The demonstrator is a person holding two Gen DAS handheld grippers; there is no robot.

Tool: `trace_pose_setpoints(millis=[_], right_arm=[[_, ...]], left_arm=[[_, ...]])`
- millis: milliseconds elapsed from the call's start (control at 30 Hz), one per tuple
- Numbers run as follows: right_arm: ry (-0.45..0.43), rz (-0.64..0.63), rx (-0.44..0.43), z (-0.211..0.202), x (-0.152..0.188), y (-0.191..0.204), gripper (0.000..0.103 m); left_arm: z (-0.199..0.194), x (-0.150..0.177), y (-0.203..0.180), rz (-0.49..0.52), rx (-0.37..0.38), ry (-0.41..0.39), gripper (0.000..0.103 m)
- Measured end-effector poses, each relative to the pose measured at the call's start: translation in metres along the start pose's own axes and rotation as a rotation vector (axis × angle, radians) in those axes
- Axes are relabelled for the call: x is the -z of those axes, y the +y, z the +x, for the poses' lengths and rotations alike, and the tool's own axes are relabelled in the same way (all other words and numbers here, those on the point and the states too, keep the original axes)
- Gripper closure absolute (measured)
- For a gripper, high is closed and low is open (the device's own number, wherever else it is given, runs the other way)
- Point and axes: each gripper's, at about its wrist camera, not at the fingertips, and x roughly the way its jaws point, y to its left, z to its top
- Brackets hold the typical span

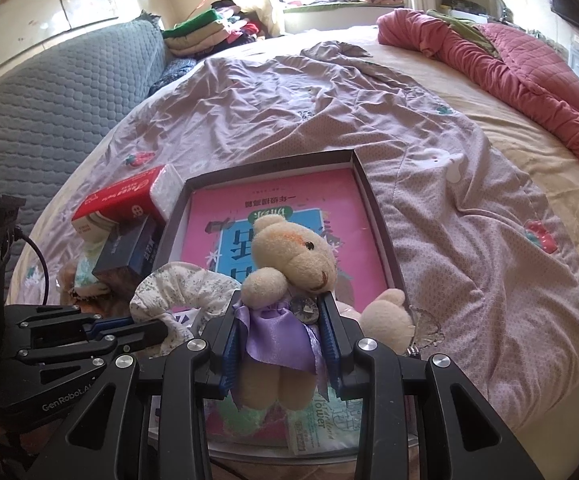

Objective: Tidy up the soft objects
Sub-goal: 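Lower the scrunchie and teddy bear with both grippers into the tray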

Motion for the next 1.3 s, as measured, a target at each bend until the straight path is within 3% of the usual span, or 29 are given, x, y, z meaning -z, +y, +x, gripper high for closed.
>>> trace_pose_setpoints(millis=[567,1300], right_arm=[[0.075,-0.024,-0.059,0.036,0.008,0.016,0.064],[0.051,-0.022,-0.087,0.032,0.005,0.019,0.059]], left_arm=[[0.009,0.0,0.006,-0.016,0.006,0.025,0.093],[0.009,-0.002,0.009,-0.024,0.018,0.027,0.093]])
